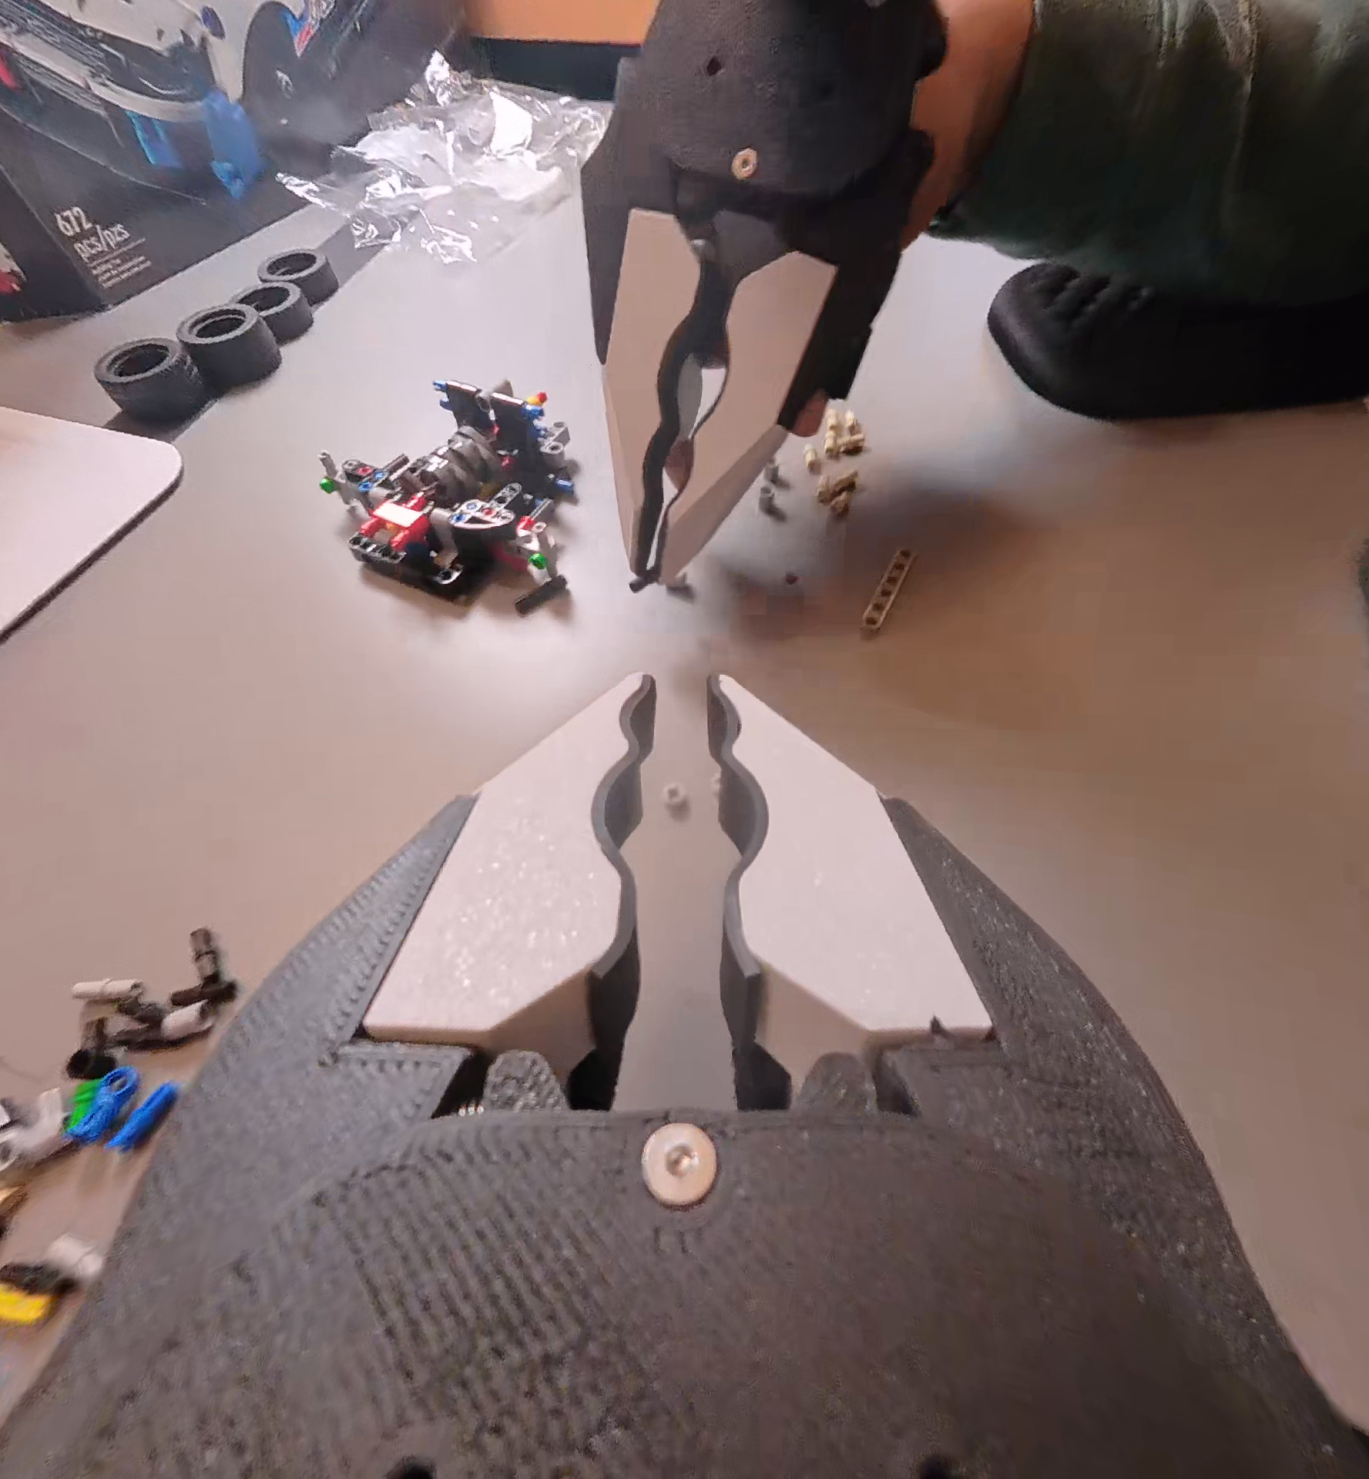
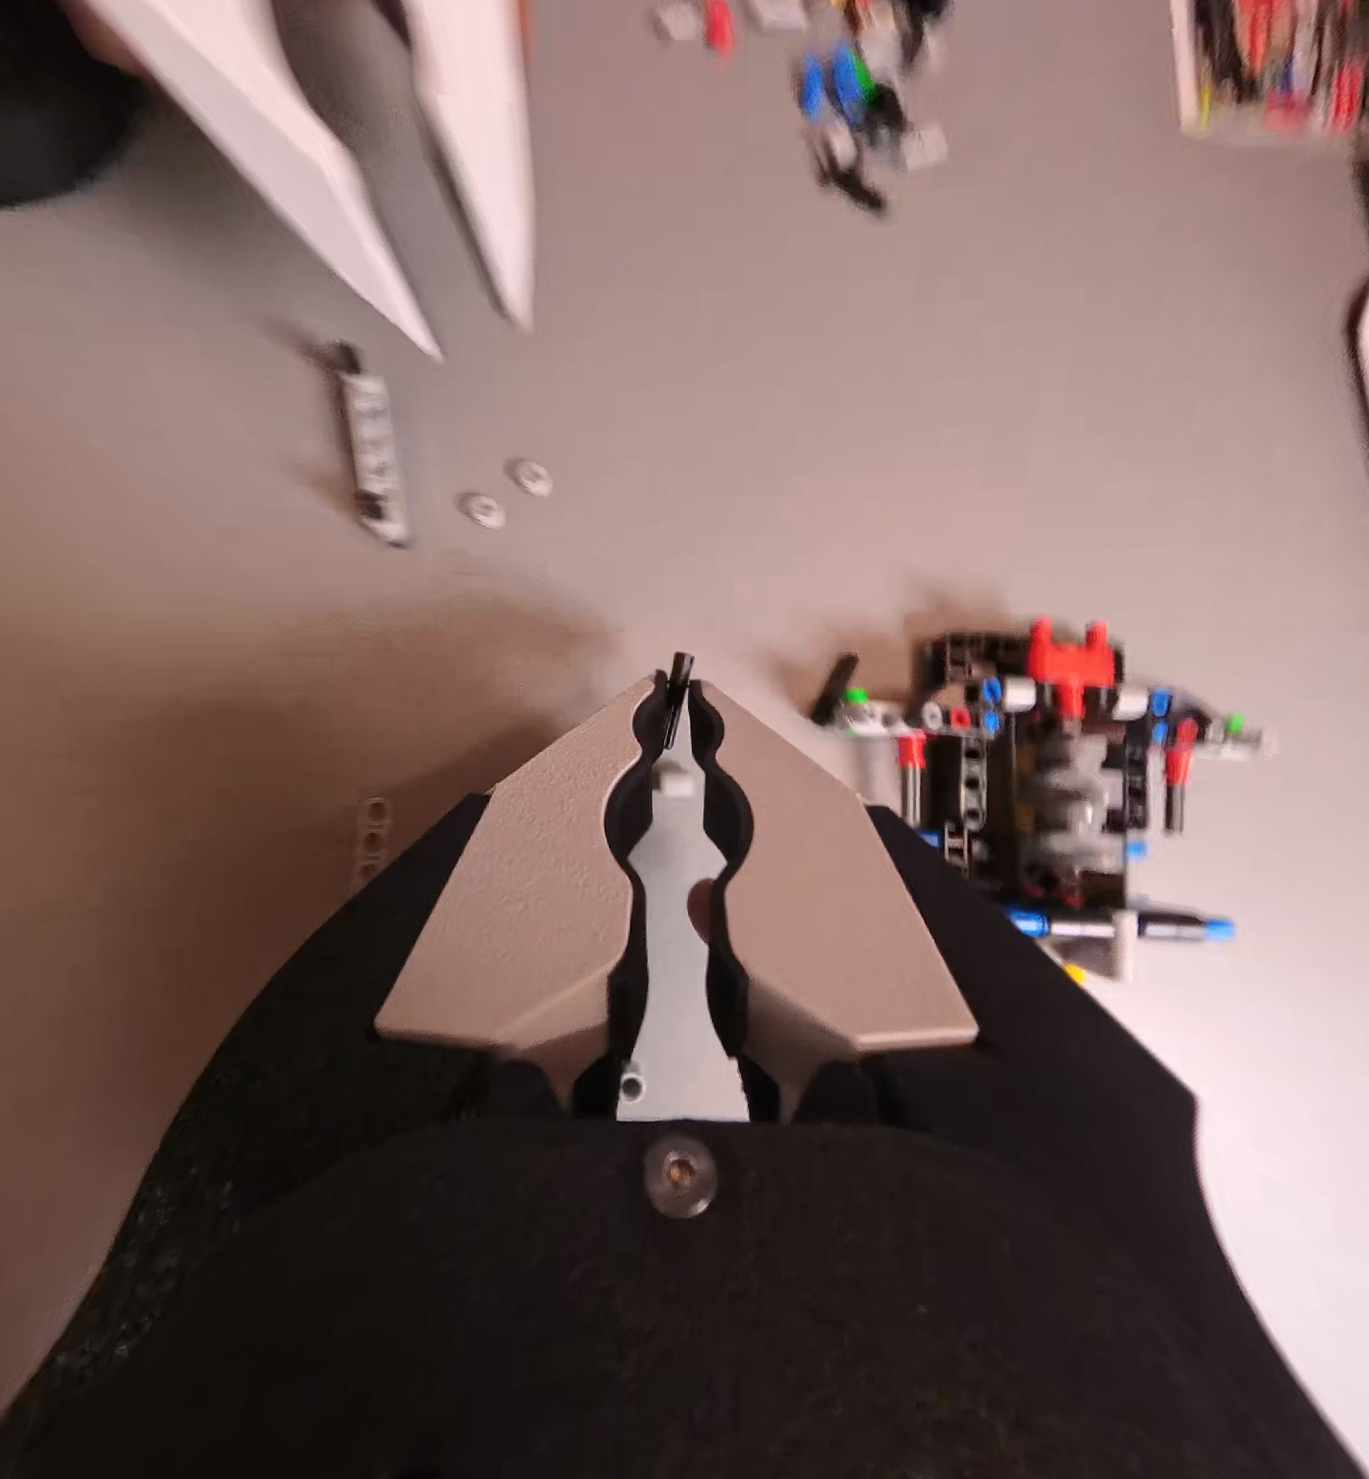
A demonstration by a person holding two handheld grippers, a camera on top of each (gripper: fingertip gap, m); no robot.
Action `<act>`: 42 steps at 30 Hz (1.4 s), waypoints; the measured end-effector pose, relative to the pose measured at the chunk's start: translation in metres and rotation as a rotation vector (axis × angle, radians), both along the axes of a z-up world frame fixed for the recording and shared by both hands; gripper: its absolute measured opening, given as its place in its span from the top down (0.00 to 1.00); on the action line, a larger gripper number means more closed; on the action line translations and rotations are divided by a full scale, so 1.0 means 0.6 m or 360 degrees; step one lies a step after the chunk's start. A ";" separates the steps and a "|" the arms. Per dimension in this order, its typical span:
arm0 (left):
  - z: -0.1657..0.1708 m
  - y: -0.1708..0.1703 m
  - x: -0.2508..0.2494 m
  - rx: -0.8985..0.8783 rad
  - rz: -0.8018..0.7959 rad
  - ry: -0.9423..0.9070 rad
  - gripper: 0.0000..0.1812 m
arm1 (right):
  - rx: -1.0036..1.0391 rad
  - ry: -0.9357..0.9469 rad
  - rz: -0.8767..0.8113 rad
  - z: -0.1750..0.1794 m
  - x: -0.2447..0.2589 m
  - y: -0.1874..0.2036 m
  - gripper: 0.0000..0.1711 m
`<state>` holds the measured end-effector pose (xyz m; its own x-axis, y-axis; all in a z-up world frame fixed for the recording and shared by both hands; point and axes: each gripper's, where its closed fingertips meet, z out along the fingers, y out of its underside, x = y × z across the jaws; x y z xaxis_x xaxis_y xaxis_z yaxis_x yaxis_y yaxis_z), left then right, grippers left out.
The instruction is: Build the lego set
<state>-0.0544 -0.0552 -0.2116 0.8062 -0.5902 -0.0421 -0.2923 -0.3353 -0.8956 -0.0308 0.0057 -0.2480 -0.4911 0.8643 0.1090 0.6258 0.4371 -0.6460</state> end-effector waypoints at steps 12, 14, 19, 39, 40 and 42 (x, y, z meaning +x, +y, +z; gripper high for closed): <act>0.030 -0.012 0.123 0.0027 -0.0287 -0.0270 0.95 | -0.0047 0.0453 0.0392 0.082 0.072 -0.120 0.99; 0.025 -0.013 0.130 0.0005 -0.0308 -0.0254 0.97 | -0.0024 0.0461 0.0399 0.079 0.076 -0.124 0.99; 0.025 -0.015 0.138 0.0005 -0.0328 -0.0231 0.99 | -0.0022 0.0483 0.0401 0.081 0.084 -0.125 0.99; -0.059 0.005 0.147 -0.0233 -0.0299 0.0319 0.99 | 0.0100 -0.0196 0.0172 -0.040 0.163 -0.065 0.94; -0.062 0.006 0.147 -0.0256 -0.0300 0.0344 0.99 | 0.0087 -0.0200 0.0173 -0.040 0.163 -0.067 0.96; -0.065 0.009 0.147 -0.0300 -0.0304 0.0374 0.99 | 0.0083 -0.0188 0.0179 -0.040 0.161 -0.069 0.97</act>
